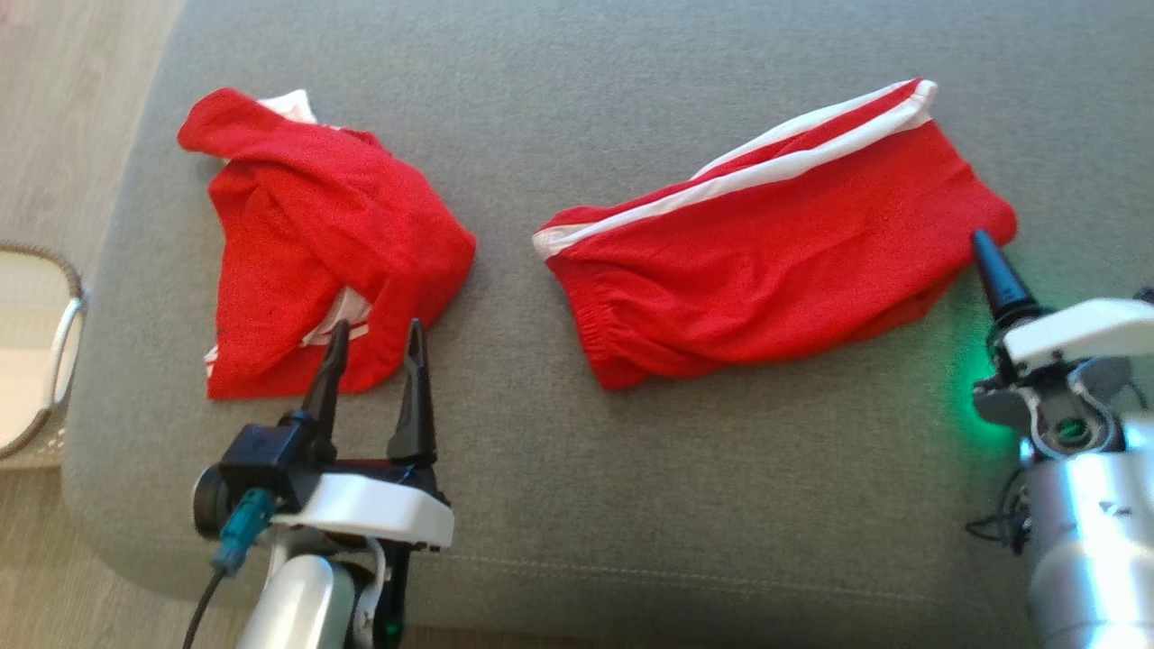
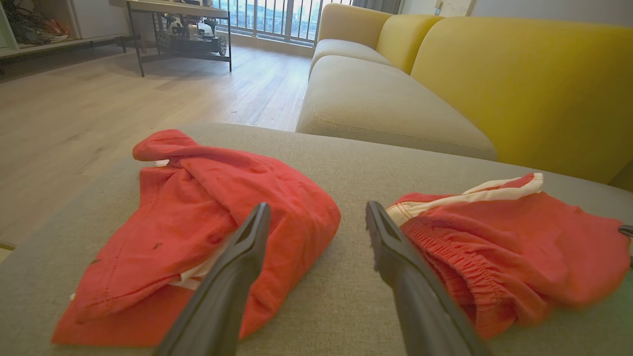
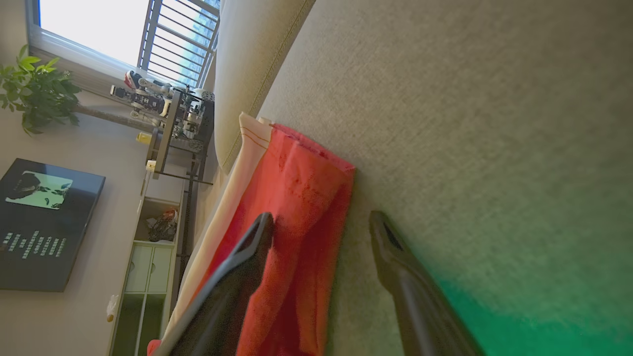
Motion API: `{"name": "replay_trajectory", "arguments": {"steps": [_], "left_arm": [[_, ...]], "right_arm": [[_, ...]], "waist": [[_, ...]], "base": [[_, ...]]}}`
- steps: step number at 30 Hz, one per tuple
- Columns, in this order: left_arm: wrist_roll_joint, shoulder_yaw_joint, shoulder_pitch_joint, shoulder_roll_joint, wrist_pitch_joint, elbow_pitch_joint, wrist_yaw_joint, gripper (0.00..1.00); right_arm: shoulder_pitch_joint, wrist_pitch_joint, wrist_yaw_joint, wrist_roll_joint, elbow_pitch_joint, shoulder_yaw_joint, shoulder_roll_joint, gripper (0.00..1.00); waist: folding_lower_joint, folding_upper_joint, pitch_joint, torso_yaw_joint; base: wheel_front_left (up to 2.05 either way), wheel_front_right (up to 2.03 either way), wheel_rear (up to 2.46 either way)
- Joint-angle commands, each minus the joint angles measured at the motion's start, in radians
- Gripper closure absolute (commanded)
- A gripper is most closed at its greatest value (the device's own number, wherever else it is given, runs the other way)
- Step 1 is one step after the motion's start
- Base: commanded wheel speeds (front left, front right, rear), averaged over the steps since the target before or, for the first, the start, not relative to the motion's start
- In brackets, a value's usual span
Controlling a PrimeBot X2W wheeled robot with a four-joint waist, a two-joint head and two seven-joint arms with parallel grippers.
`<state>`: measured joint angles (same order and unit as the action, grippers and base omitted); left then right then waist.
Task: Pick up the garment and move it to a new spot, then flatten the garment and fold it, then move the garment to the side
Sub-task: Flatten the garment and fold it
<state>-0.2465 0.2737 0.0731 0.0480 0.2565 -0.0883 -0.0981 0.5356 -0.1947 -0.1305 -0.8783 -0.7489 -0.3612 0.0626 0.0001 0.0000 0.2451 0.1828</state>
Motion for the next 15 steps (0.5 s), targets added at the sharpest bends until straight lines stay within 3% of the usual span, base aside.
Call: {"name": "replay_trajectory", "arguments": {"steps": [1, 9, 15], "left_arm": [[0.002, -0.022, 0.045, 0.002, 0.005, 0.030, -0.005, 0.00], [-0.008, -0.004, 0.061, 0.002, 0.005, 0.032, -0.019, 0.00], [-0.012, -0.002, 0.074, 0.002, 0.005, 0.034, -0.024, 0.00]], "right_arm": [[0.043, -0.017, 0.000, 0.006, -0.011, 0.016, -0.012, 0.00], [0.149, -0.127, 0.000, 0.064, -0.191, -0.014, -0.007, 0.00], [0.190, -0.158, 0.000, 0.093, -0.235, 0.001, -0.008, 0.00]], "waist": [[-0.0001, 0.0000, 0.013, 0.017], [-0.0001, 0.0000, 0.033, 0.046], [-0.0001, 0.0000, 0.041, 0.052]], "base": [[0.00, 0.00, 0.00], [0.00, 0.00, 0.00], [0.00, 0.00, 0.00]]}}
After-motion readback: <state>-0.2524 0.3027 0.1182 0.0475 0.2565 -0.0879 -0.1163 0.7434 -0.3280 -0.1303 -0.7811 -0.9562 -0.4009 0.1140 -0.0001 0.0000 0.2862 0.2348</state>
